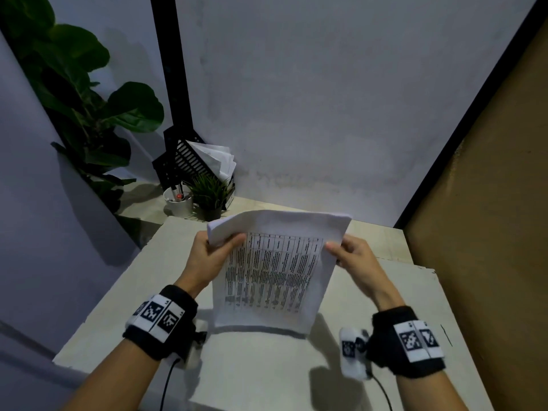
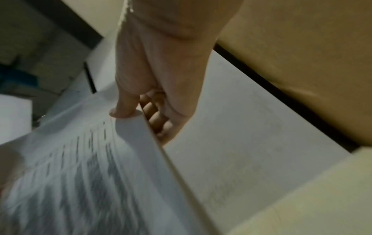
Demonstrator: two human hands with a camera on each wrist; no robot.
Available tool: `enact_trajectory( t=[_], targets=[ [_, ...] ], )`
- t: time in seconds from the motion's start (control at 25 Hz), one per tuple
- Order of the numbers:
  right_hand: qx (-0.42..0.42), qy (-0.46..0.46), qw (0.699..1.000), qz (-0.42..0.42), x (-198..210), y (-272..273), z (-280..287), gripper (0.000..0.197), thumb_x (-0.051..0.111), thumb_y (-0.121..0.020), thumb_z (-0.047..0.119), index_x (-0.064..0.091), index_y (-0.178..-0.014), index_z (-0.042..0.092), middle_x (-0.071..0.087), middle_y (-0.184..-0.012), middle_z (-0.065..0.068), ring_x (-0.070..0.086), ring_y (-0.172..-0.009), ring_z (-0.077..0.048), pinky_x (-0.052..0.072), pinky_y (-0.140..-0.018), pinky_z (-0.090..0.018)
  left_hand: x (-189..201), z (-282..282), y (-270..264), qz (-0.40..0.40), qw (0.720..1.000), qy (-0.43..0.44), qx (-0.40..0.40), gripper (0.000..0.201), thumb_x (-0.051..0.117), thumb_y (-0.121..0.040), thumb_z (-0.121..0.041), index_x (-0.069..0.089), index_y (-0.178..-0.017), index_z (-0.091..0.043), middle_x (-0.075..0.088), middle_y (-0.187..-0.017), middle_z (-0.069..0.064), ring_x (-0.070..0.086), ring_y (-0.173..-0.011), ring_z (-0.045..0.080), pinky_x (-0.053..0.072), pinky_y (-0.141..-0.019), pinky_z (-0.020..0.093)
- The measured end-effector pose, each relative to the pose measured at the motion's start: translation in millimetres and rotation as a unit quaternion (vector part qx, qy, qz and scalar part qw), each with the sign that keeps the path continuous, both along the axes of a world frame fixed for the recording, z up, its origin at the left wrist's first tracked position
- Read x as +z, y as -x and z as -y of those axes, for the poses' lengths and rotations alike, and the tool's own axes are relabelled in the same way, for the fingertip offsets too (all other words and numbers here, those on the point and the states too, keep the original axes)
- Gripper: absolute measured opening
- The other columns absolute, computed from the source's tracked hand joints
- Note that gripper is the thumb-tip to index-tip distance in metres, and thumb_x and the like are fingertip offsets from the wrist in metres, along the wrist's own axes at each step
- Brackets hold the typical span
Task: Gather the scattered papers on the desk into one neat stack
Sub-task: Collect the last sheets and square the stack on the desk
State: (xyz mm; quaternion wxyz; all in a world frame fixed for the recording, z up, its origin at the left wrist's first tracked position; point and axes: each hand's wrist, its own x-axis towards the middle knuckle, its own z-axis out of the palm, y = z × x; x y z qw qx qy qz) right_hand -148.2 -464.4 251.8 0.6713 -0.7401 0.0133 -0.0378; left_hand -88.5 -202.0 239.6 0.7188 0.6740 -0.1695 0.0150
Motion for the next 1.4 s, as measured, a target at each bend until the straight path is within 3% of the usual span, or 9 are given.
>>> enact_trajectory(
  t=[0.12, 0.2, 0.32, 0.44, 0.6, 0.76, 1.0, 1.16, 1.4],
  targets=[
    [-0.039, 0.012, 0.999, 0.017, -25, 10, -24, 0.011, 0.062, -0.083, 0.014, 0.068, -0.089, 0.021, 0.075, -0.078, 0.019, 0.069, -0.078, 0.001, 0.053, -0.071, -0.018, -3, -1, 0, -0.036, 0.999, 0.028, 0.027, 0.027, 0.069, -0.054, -0.042, 0.068, -0.077, -0.029, 0.073, -0.067, -0.009, 0.069, -0.065, 0.006, 0.059, -0.059, 0.026],
    [-0.119, 0.042, 0.99, 0.057, -32, 14, -37, 0.022, 0.056, -0.088, 0.003, 0.067, -0.082, 0.022, 0.072, -0.067, 0.018, 0.064, -0.066, 0.005, 0.053, -0.066, -0.022, 0, -1, 2, -0.051, 0.999, 0.012, 0.015, 0.036, 0.068, -0.055, -0.043, 0.064, -0.084, -0.022, 0.072, -0.072, -0.002, 0.069, -0.068, 0.009, 0.061, -0.065, 0.031],
    [-0.201, 0.06, 0.972, 0.101, -37, 15, -52, 0.024, 0.051, -0.09, 0.0, 0.067, -0.106, 0.007, 0.065, -0.075, 0.012, 0.061, -0.064, 0.006, 0.055, -0.065, -0.029, 8, 8, 15, -0.035, 0.999, -0.002, -0.028, 0.01, 0.065, -0.078, -0.018, 0.06, -0.085, -0.022, 0.072, -0.071, -0.005, 0.069, -0.071, 0.006, 0.059, -0.063, 0.023],
    [-0.241, 0.042, 0.961, 0.128, -46, 16, -60, 0.025, 0.053, -0.09, 0.009, 0.064, -0.111, 0.001, 0.065, -0.075, 0.013, 0.06, -0.065, 0.003, 0.055, -0.064, -0.032, 3, 17, 23, -0.009, 1.0, 0.0, -0.001, 0.022, 0.056, -0.085, -0.006, 0.059, -0.085, -0.027, 0.066, -0.075, -0.005, 0.067, -0.07, 0.003, 0.058, -0.063, 0.022],
    [-0.243, -0.039, 0.969, 0.038, -84, 25, -64, 0.019, 0.055, -0.089, 0.006, 0.065, -0.086, 0.022, 0.07, -0.068, 0.018, 0.062, -0.067, 0.005, 0.053, -0.067, -0.022, -35, 18, 30, -0.057, 0.998, -0.029, 0.001, 0.026, 0.061, -0.082, -0.006, 0.06, -0.085, -0.032, 0.066, -0.079, -0.008, 0.065, -0.074, 0.003, 0.055, -0.063, 0.016],
    [-0.201, -0.044, 0.977, -0.059, -124, 32, -60, 0.018, 0.053, -0.09, 0.005, 0.061, -0.102, 0.015, 0.067, -0.092, 0.008, 0.065, -0.078, 0.011, 0.052, -0.069, -0.008, -82, 16, 25, -0.15, 0.987, -0.048, -0.002, 0.027, 0.067, -0.078, -0.009, 0.062, -0.084, -0.035, 0.072, -0.075, -0.016, 0.066, -0.077, -0.002, 0.052, -0.061, 0.011],
    [-0.184, -0.018, 0.974, -0.129, -141, 19, -49, 0.016, 0.055, -0.089, 0.005, 0.064, -0.102, 0.005, 0.069, -0.091, -0.002, 0.067, -0.076, 0.001, 0.056, -0.077, -0.02, -136, 6, 2, -0.265, 0.95, -0.143, -0.082, 0.021, 0.067, -0.08, -0.019, 0.059, -0.099, -0.025, 0.066, -0.1, -0.003, 0.062, -0.098, 0.019, 0.047, -0.099, 0.039],
    [-0.151, 0.037, 0.97, -0.187, -146, -5, -41, 0.019, 0.062, -0.086, 0.017, 0.062, -0.101, 0.005, 0.069, -0.096, -0.007, 0.065, -0.092, -0.023, 0.053, -0.082, -0.034, -147, -8, -26, -0.263, 0.937, -0.173, -0.152, 0.051, 0.069, -0.076, -0.028, 0.054, -0.121, -0.009, 0.064, -0.117, 0.012, 0.061, -0.108, 0.023, 0.051, -0.09, 0.032],
    [-0.185, 0.075, 0.915, -0.351, -192, -19, -65, 0.049, 0.056, -0.089, 0.01, 0.039, -0.134, 0.001, 0.049, -0.137, -0.018, 0.05, -0.121, -0.033, 0.039, -0.102, -0.036, -199, -24, -50, -0.357, 0.899, -0.254, -0.022, 0.034, 0.06, -0.08, 0.006, 0.051, -0.113, 0.005, 0.062, -0.099, 0.014, 0.057, -0.091, 0.024, 0.046, -0.071, 0.026]
  ],
)
